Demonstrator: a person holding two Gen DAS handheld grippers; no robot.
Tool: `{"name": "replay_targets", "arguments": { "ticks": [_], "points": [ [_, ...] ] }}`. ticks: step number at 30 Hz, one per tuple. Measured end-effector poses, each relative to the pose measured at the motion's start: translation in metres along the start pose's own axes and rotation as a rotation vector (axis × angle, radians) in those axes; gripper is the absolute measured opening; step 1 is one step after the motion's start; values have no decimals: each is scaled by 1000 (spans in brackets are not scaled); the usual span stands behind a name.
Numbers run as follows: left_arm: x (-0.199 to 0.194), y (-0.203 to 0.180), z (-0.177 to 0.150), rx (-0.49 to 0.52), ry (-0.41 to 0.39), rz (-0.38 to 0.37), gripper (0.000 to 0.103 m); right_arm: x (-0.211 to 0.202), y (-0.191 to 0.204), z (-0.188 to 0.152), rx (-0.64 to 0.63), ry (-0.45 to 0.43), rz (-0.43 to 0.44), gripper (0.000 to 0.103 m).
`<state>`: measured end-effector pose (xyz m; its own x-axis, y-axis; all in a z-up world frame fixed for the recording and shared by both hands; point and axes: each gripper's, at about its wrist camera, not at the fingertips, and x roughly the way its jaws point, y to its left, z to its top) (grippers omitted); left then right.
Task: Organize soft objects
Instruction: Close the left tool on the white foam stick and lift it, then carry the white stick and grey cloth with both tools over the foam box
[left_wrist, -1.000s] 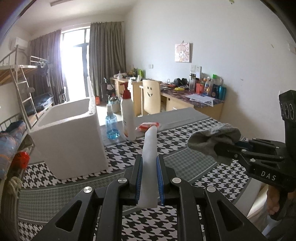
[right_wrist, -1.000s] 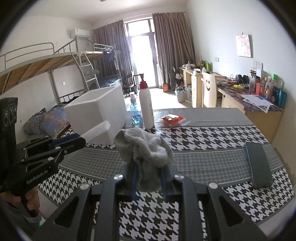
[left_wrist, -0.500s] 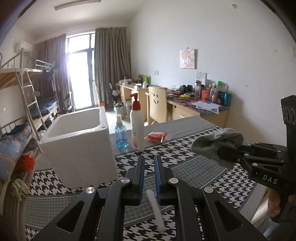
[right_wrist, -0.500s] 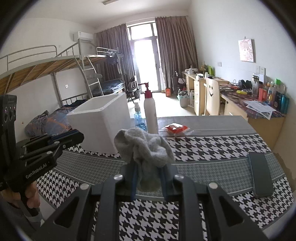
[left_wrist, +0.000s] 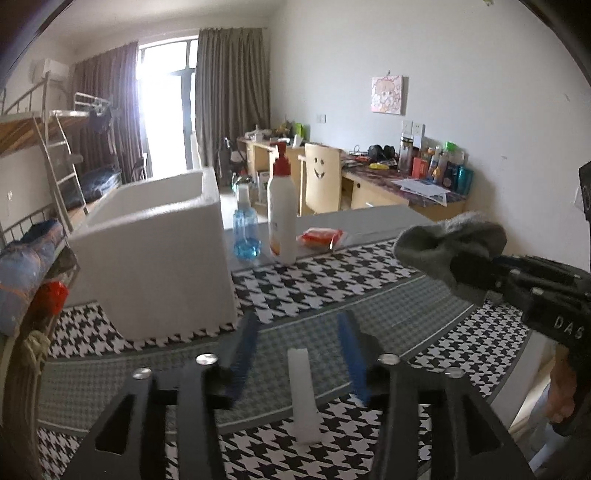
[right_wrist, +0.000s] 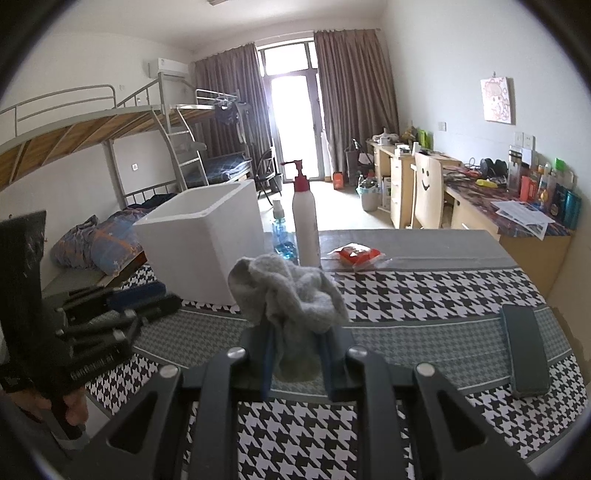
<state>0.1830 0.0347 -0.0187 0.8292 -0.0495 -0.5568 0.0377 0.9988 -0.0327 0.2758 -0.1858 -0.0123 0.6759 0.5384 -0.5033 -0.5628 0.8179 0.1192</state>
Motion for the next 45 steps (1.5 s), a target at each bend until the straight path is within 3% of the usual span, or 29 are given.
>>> {"name": "replay_targets", "arguments": {
  "ticks": [6,11,20,31,33,37,42,45],
  "points": [
    [14,-5,-13,-7,55,-3,53,2,0,-1,1,7,3,25],
    [26,-6,-26,-15,97,-2,64,4,-1,-2,2,12,5,25],
    [54,-7,-51,-37,202,0,64,11,-3,-4,6,33,2,25],
    [67,-10,-62,-37,248,20,64,14,-4,-8,3,48,4,25],
    [68,-10,-63,-35,252,25,61,14,-4,-8,4,47,5,25],
    [75,-11,-67,-30,287,21,46,14,-5,-8,7,48,4,25],
    [76,-15,-69,-14,287,36,39,14,-7,-11,15,47,5,25],
    [77,-16,-70,-8,285,45,27,15,-9,-11,18,50,4,25]
  ]
}}
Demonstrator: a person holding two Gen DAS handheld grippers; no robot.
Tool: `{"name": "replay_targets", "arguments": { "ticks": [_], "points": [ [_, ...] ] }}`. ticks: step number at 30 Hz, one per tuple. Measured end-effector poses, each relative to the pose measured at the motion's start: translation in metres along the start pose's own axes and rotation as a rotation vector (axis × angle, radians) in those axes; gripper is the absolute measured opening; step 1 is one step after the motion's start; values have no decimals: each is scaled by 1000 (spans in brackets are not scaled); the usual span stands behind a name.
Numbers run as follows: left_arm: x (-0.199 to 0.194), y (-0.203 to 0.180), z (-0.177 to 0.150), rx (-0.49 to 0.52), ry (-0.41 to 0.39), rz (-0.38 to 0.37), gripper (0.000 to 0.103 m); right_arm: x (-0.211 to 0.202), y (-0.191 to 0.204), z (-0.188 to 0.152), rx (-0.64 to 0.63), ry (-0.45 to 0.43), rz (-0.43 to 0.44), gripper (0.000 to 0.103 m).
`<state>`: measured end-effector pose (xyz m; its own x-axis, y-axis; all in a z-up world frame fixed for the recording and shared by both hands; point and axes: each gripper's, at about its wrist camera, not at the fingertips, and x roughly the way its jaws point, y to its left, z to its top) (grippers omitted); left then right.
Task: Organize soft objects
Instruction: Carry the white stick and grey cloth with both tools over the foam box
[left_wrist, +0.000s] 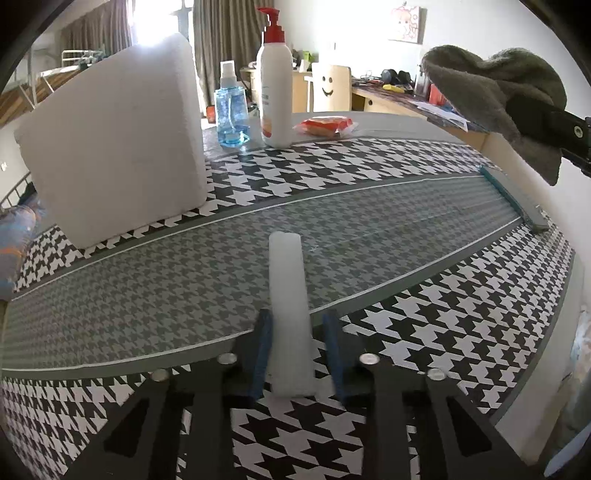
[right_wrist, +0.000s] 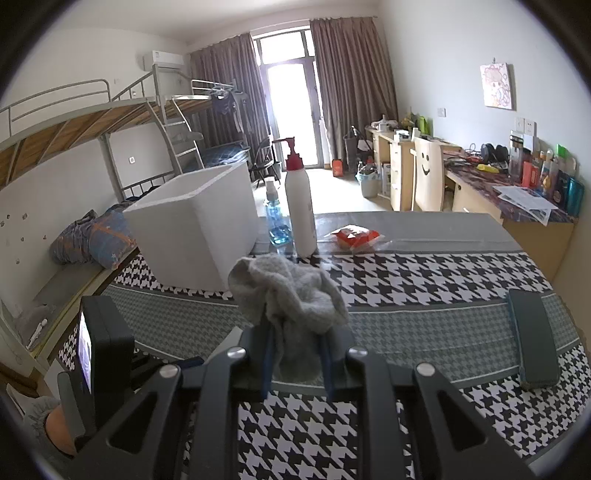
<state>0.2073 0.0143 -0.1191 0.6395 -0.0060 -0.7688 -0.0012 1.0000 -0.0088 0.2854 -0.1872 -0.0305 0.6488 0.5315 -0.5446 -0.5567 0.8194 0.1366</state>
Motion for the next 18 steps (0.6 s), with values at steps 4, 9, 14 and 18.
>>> {"name": "replay_targets", "arguments": {
  "ticks": [4,9,14,18],
  "points": [
    [0,4,0,3,-3,-6,20,1,-2,-1,10,2,2,25],
    [-8,4,1,26,-27,-33,17,3,-3,-1,16,5,0,25],
    [-19,4,5,34,-57,-57,17,3,-3,-1,15,3,2,25],
    [-34,8,10,36,-97,-61,17,4,-3,0,17,5,0,25]
  ]
}}
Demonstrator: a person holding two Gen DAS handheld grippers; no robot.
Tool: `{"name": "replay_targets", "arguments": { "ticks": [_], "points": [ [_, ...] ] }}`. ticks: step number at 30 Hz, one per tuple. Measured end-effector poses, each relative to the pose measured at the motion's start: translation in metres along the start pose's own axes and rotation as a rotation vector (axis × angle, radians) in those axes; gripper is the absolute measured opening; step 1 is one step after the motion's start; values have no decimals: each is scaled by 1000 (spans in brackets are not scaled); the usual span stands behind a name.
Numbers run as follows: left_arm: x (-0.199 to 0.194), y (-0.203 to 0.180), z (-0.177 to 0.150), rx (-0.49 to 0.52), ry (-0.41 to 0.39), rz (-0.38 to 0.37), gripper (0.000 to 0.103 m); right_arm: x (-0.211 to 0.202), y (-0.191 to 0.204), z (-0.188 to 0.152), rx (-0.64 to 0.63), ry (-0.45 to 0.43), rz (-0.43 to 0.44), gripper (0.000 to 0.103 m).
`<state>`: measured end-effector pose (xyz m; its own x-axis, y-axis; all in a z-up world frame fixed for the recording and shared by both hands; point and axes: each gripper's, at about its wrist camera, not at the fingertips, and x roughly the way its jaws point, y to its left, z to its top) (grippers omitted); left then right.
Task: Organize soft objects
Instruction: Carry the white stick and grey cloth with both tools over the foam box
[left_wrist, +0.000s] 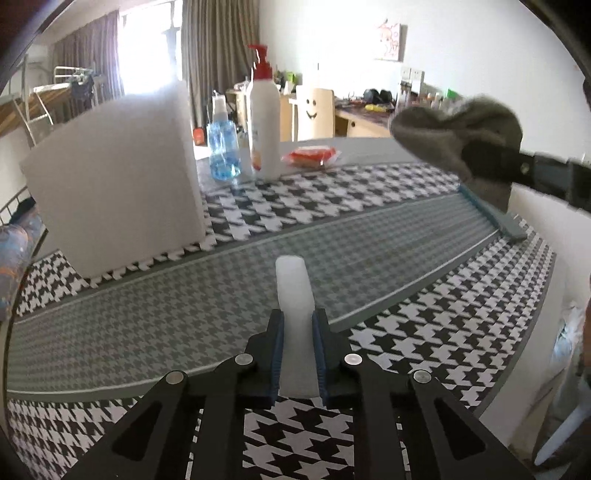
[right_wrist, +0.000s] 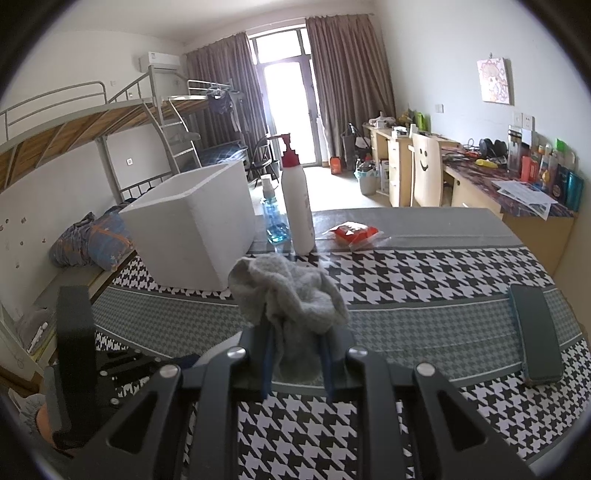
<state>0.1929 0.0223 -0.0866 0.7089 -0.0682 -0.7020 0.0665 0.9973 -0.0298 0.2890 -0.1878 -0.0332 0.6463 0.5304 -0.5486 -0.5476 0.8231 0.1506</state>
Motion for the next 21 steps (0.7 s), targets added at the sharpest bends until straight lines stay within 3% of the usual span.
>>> {"name": "replay_targets", "arguments": {
  "ticks": [21],
  "points": [
    [-68,18,52,5,-208,25,17,-1,15,21,-20,-34,34,25]
  ]
}}
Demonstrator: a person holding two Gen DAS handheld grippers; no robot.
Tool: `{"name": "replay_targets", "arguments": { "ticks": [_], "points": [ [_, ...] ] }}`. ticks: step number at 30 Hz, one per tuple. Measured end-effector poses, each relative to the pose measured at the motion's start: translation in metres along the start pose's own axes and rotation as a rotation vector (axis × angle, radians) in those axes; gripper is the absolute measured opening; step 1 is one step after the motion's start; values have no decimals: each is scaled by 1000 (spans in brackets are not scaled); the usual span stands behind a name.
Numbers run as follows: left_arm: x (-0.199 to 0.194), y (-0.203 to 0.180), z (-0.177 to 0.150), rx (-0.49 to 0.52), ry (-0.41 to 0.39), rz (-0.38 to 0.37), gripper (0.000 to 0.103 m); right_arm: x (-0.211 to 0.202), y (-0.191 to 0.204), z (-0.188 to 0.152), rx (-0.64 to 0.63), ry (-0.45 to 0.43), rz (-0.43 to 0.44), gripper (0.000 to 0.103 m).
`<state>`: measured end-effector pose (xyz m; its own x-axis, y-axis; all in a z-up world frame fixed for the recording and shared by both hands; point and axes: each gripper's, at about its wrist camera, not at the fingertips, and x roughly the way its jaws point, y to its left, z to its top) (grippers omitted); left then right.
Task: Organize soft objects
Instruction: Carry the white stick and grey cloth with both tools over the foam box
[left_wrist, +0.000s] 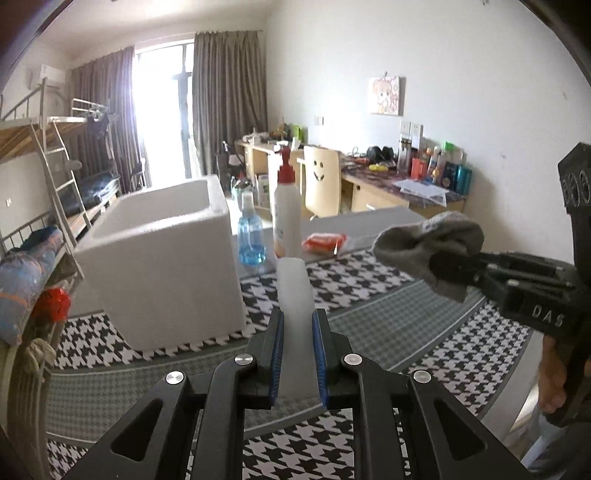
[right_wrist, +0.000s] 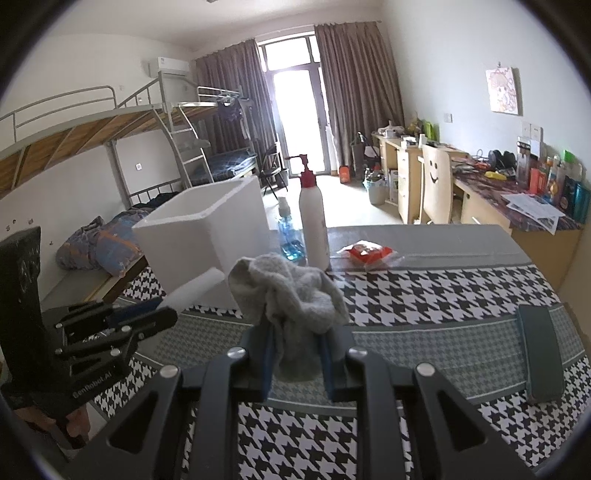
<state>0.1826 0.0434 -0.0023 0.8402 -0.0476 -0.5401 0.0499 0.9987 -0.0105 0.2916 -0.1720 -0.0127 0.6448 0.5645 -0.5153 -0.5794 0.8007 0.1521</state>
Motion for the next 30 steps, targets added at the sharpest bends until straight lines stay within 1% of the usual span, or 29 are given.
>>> {"name": "replay_targets", "arguments": {
  "ticks": [11,18,30],
  "points": [
    [-16,6,20,7,-63,10,17,1,10,14,-12,-17,14,25],
    [-21,8,38,22,-98,24,17,1,18,30,-21,-34,27,25],
    [-22,32,69,-19,-143,69,17,8,33,63,-47,-65,38,25]
  ]
}}
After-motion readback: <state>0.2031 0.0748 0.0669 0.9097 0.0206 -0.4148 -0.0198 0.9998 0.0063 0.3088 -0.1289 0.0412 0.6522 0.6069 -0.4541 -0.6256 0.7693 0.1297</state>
